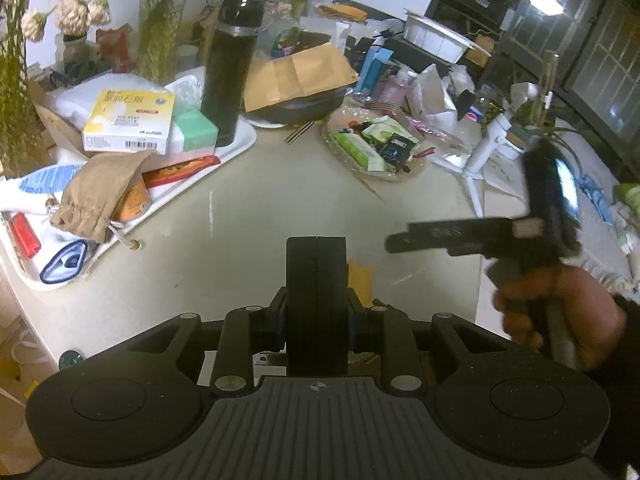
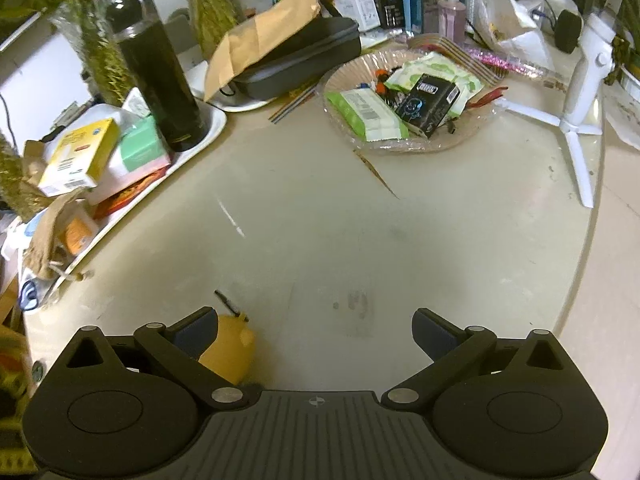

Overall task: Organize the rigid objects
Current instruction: 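Lower the right gripper over the clear plastic case and grasp it, then lower the charger and clear case into the box and open both grippers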

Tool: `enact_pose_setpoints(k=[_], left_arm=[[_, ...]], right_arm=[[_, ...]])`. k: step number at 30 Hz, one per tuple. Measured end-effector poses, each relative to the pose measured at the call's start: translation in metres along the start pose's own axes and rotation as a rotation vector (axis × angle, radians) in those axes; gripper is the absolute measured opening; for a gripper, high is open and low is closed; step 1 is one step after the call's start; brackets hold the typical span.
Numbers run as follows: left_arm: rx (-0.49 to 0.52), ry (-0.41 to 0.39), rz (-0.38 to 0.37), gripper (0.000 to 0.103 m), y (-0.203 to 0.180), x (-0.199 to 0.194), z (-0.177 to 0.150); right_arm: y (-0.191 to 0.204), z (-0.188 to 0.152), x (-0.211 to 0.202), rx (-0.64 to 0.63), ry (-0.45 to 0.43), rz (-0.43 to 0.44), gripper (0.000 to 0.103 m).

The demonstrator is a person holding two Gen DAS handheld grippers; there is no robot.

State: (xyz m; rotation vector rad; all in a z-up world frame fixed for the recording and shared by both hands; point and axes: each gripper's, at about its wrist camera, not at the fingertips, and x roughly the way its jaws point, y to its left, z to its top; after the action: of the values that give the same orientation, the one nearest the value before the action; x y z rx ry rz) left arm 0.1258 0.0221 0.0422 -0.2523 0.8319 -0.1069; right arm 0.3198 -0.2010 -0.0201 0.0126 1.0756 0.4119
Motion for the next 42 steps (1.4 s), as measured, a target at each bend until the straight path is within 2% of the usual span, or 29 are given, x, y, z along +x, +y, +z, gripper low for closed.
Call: enact_pose_setpoints(k=[6, 10, 18, 21, 22, 23, 24, 31, 42], left_arm=[[0.008, -0.001, -0.038, 0.026, 0.002, -0.008, -0.006], [0.024, -0.004, -0.033, 0.026, 0.004, -0.011, -0.010], [0.038, -0.007, -0.030, 0.026, 0.006, -0.020, -0.016], [0.040, -0.003, -0.025, 0.026, 0.007, -0.021, -0.018], [0.041, -0.002, -0.022, 0.026, 0.007, -0.021, -0.019], [0.041, 0.001, -0.021, 0.026, 0.008, -0.020, -0.019], [0.039, 0.003, -0.020, 0.026, 0.009, -0.020, -0.019], [0.024, 0.038, -0.016, 0.026, 0.013, -0.017, -0.020], [0.029, 0.082, -0.003, 0.026, 0.009, -0.016, -0.023]], right_arm=[[0.000, 0.009, 0.027, 0.032, 0.046, -0.021, 0.102], [0.004, 0.010, 0.044, 0.040, 0.074, -0.037, 0.101], [0.006, 0.011, 0.072, 0.049, 0.118, -0.094, 0.094], [0.009, 0.010, 0.077, 0.028, 0.134, -0.117, 0.087], [0.010, 0.010, 0.076, 0.015, 0.132, -0.128, 0.083], [0.012, 0.010, 0.075, 0.003, 0.128, -0.141, 0.074], [0.011, 0.011, 0.074, -0.002, 0.125, -0.146, 0.071], [0.005, 0.013, 0.054, -0.043, 0.096, -0.112, 0.070], [0.001, 0.006, -0.018, -0.136, 0.007, -0.012, 0.070]])
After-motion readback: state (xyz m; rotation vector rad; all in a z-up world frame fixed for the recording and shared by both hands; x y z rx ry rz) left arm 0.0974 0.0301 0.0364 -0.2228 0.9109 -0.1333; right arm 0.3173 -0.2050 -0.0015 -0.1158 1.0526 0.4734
